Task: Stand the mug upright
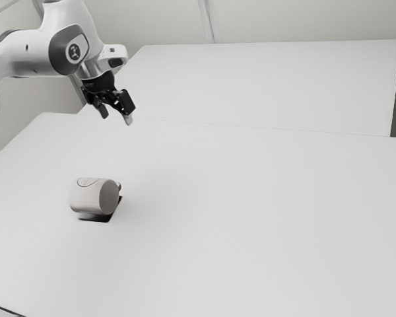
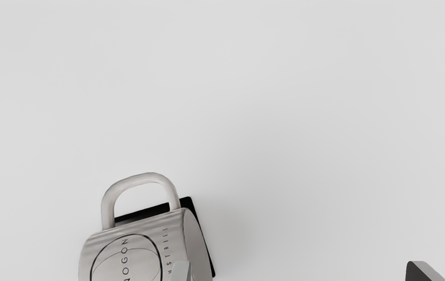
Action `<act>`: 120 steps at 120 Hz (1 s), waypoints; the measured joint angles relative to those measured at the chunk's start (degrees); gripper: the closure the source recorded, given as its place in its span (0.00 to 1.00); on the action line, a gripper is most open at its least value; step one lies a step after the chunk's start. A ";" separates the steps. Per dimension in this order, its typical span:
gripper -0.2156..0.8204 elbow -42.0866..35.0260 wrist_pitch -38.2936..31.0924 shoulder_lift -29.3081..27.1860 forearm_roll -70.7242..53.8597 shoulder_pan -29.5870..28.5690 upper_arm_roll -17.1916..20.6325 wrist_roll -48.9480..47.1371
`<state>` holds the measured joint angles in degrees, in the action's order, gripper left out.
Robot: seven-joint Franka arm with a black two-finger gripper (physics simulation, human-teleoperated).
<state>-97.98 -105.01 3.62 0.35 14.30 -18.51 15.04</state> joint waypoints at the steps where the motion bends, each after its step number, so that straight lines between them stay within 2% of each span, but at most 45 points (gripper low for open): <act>1: 0.21 -0.02 -0.05 -0.01 0.00 -0.04 0.00 0.06; 9: 0.21 -0.61 -0.37 -0.16 0.07 -0.12 -0.24 0.52; 21: 0.21 -5.86 -1.76 -4.00 0.51 0.51 -1.03 1.34; 33: 0.21 -8.24 -2.97 -5.46 1.08 1.92 -3.91 3.35; 41: 0.21 -8.91 -3.49 -4.92 2.59 -0.10 -4.78 5.22; 76: 0.21 -8.24 -4.61 4.17 11.55 -17.62 -5.06 16.52; 101: 0.21 -6.15 -2.33 11.42 18.95 -23.61 -4.84 24.27; 120: 0.21 -3.21 2.34 16.60 27.16 -26.60 -4.69 29.36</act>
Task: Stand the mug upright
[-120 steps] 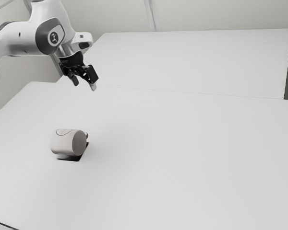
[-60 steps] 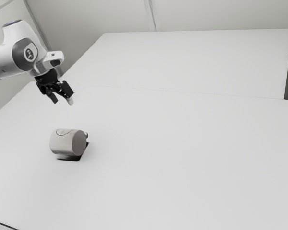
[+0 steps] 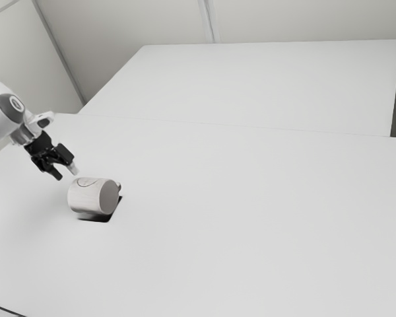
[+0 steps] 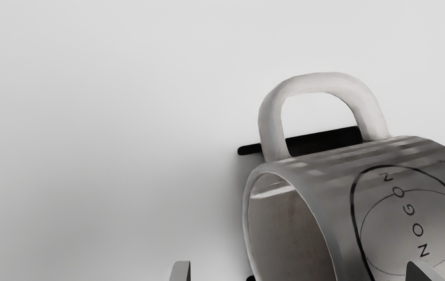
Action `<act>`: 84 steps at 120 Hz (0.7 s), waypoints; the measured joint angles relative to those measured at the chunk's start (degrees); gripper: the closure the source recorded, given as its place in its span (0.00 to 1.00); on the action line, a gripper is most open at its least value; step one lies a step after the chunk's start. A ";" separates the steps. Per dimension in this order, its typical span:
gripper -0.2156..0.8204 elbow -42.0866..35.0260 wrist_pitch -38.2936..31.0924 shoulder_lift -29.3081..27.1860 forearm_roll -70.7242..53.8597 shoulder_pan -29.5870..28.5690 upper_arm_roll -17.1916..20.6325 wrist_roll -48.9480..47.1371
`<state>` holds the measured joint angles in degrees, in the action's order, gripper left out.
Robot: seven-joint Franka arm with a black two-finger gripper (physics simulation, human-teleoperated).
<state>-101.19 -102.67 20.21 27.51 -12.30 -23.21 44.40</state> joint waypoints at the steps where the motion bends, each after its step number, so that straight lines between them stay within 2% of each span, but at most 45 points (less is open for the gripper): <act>1: 0.21 0.24 0.33 0.21 0.44 -0.14 0.00 0.25; 20: 0.21 3.76 7.46 3.44 8.20 -2.90 0.01 4.60; 46: 0.21 3.93 14.56 5.99 15.81 -5.62 0.01 9.12; 84: 0.21 1.25 20.07 6.82 19.74 -6.95 -0.08 12.39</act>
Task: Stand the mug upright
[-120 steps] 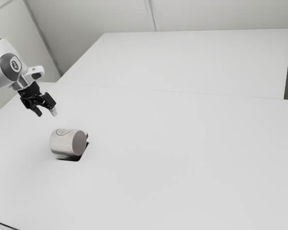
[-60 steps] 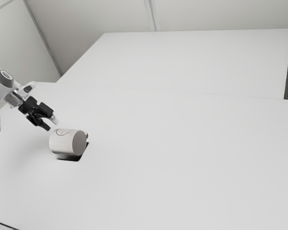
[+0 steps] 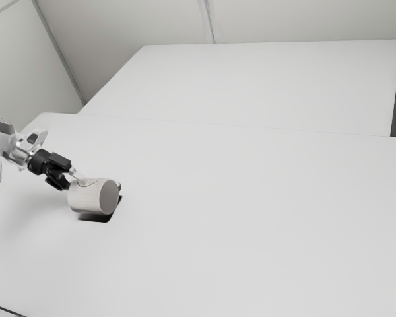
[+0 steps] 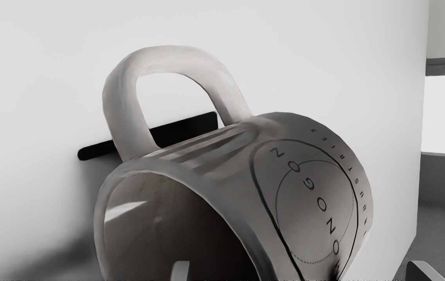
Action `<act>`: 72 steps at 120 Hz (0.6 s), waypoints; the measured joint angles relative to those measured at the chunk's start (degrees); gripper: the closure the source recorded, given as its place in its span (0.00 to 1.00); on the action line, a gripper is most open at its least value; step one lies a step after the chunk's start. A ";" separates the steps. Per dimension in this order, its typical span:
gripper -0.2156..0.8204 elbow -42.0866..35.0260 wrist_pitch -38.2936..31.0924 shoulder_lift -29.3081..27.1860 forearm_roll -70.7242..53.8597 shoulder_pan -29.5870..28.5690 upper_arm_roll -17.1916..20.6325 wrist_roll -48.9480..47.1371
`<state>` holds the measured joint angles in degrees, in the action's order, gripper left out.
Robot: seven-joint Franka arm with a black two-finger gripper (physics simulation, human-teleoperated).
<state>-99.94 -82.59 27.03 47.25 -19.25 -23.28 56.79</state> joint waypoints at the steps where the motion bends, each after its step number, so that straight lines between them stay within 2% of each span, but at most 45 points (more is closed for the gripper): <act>1: 0.21 -0.04 0.02 -0.03 0.04 -0.01 0.00 -0.01; 56: 0.21 -3.54 -2.26 -0.77 4.78 0.01 0.11 -1.90; 72: 0.25 -3.61 -2.26 -0.93 5.52 0.06 0.21 -2.35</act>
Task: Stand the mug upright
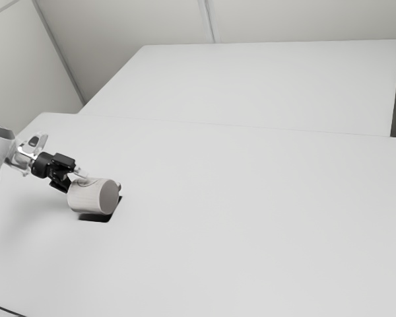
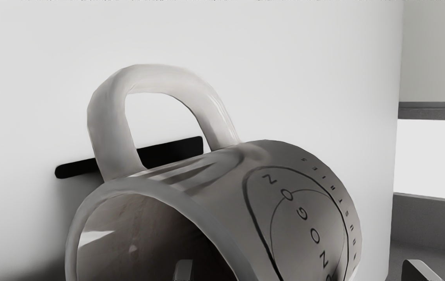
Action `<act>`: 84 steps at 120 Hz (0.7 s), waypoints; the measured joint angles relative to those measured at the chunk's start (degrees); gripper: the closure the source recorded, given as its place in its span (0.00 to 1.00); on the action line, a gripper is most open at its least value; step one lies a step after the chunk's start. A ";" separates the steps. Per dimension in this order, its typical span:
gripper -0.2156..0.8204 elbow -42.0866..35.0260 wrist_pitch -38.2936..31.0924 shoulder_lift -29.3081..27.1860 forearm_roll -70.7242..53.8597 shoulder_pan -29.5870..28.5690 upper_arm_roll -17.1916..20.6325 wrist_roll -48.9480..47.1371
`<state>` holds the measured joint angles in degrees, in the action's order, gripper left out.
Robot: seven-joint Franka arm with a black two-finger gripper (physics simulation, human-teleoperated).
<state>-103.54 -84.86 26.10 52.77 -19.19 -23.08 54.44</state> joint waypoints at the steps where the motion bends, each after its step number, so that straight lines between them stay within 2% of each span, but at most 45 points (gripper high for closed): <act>1: 0.25 0.00 0.01 -0.01 0.03 0.00 0.02 -0.03; 25: 0.34 -0.01 0.37 -0.36 0.40 0.12 0.43 -0.57; 40: 0.48 -0.01 0.68 -1.05 0.46 0.12 0.49 -0.83; 63: 0.77 -0.63 1.92 -1.22 1.17 0.12 0.53 -1.22; 84: 0.91 -1.28 2.91 -1.16 2.51 0.18 1.71 -1.51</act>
<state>-104.82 -81.95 24.94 55.28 -19.02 -21.36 52.93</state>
